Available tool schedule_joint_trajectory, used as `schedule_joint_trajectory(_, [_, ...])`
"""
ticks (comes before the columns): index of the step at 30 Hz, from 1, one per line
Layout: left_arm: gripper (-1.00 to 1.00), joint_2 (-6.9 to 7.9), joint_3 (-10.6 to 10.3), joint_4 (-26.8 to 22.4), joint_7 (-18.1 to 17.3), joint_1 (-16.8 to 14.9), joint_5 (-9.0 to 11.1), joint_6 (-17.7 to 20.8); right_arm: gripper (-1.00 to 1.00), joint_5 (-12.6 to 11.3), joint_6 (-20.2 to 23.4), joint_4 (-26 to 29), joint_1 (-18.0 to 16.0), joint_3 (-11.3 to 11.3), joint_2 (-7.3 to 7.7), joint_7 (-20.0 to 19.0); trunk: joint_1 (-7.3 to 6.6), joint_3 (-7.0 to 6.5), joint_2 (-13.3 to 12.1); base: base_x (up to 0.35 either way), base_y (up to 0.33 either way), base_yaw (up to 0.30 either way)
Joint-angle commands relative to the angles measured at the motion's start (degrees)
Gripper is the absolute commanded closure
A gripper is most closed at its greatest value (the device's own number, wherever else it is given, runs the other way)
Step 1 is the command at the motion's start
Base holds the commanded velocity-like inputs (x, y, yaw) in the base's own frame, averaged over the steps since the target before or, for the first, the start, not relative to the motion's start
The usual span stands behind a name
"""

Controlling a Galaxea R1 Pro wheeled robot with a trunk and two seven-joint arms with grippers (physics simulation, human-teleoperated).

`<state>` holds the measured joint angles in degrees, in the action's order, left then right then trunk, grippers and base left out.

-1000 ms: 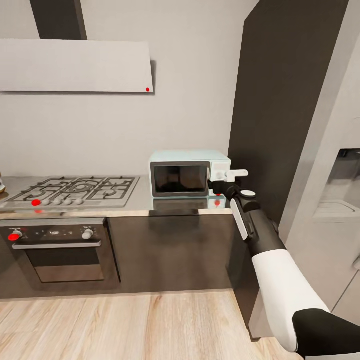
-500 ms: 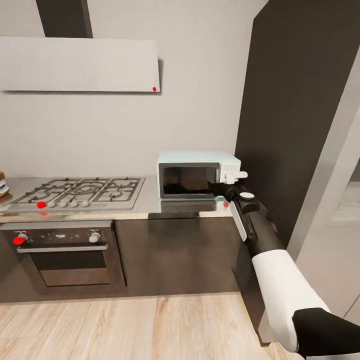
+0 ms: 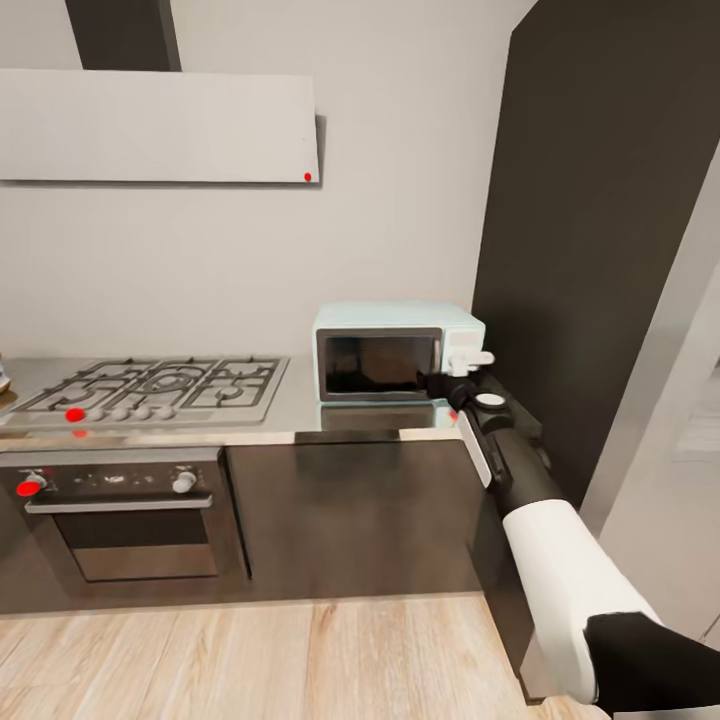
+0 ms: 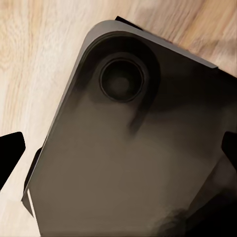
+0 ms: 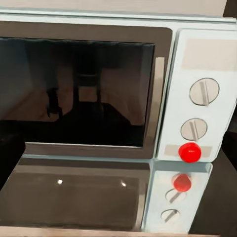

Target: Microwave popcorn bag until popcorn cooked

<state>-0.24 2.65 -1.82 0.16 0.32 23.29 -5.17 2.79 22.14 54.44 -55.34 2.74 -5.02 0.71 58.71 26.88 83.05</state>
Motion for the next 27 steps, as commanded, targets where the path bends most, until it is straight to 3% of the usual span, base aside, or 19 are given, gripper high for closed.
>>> schedule_joint_trajectory(1, [-1.0,0.01,0.2,-0.1,0.0,0.0,0.1,0.0,-1.0,0.3,-0.1,-0.5,0.0,0.1,0.0,0.1,0.01,0.05,0.0,0.208,0.0,0.0])
schedule_joint_trajectory(11, [-1.0,0.07,0.2,-0.1,0.0,0.0,0.2,0.0,-1.0,0.2,-8.1,-8.4,0.0,0.0,0.12,0.1,0.01,0.05,0.0,0.303,0.0,0.0])
schedule_joint_trajectory(18, [-1.0,0.07,0.2,-0.1,0.0,0.0,0.1,-0.1,-1.0,0.2,-9.0,-9.5,0.0,-0.2,0.31,0.2,0.01,0.05,0.0,0.131,0.0,0.0])
schedule_joint_trajectory(27, [-1.0,0.05,0.3,-0.1,0.0,0.0,0.1,-0.1,-1.0,-0.2,-10.7,-12.1,0.0,-0.2,3.92,-0.1,0.01,0.05,0.0,0.001,0.0,0.0])
